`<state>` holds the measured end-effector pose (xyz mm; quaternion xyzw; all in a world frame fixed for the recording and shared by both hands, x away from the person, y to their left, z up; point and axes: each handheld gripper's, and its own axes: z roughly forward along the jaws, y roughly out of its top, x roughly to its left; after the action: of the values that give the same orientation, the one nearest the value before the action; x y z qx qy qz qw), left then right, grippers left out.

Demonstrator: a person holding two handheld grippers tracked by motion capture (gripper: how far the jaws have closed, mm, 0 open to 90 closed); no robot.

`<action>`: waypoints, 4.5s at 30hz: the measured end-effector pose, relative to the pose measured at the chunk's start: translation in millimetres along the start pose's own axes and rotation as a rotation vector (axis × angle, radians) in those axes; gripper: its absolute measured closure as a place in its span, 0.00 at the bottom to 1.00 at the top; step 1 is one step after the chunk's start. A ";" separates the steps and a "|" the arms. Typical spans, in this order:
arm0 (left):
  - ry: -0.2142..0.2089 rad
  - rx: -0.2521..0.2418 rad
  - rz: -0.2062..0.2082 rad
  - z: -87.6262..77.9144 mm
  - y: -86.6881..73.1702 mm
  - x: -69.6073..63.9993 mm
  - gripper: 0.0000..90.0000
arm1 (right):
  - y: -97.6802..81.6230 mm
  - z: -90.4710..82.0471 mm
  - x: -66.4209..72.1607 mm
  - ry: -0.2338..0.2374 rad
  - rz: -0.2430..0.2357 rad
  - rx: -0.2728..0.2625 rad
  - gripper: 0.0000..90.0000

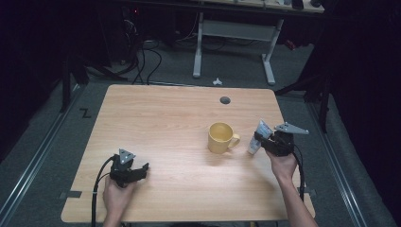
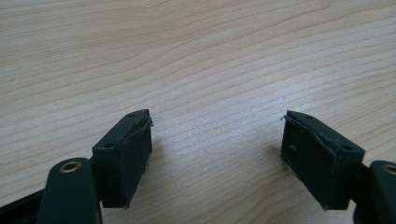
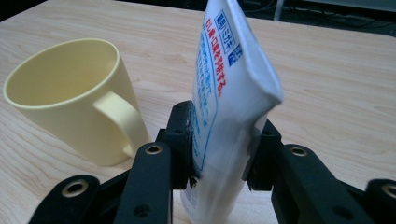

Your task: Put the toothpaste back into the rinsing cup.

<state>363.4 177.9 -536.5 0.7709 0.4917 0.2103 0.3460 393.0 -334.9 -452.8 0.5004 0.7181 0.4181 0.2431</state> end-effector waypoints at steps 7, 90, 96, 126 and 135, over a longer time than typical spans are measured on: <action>0.000 0.000 0.000 0.0 0.0 0.0 0.28 | 6.9 -2.6 2.4 0.009 -0.008 0.001 0.75; -0.002 0.001 0.001 0.1 0.2 0.0 0.28 | 71.7 -19.5 30.5 0.131 -0.101 -0.061 0.75; -0.001 0.000 0.000 0.2 0.1 -0.1 0.28 | 76.6 -20.7 32.4 0.147 -0.105 -0.067 0.75; -0.001 0.000 0.000 0.2 0.2 -0.1 0.28 | 96.4 -11.9 57.3 0.220 -0.142 -0.082 0.75; -0.001 0.000 0.000 0.2 0.1 -0.1 0.28 | 99.7 -7.9 62.6 0.228 -0.150 -0.079 0.75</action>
<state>363.5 177.8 -536.5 0.7710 0.4914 0.2103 0.3463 414.4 -265.1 -360.2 0.3846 0.7594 0.4810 0.2100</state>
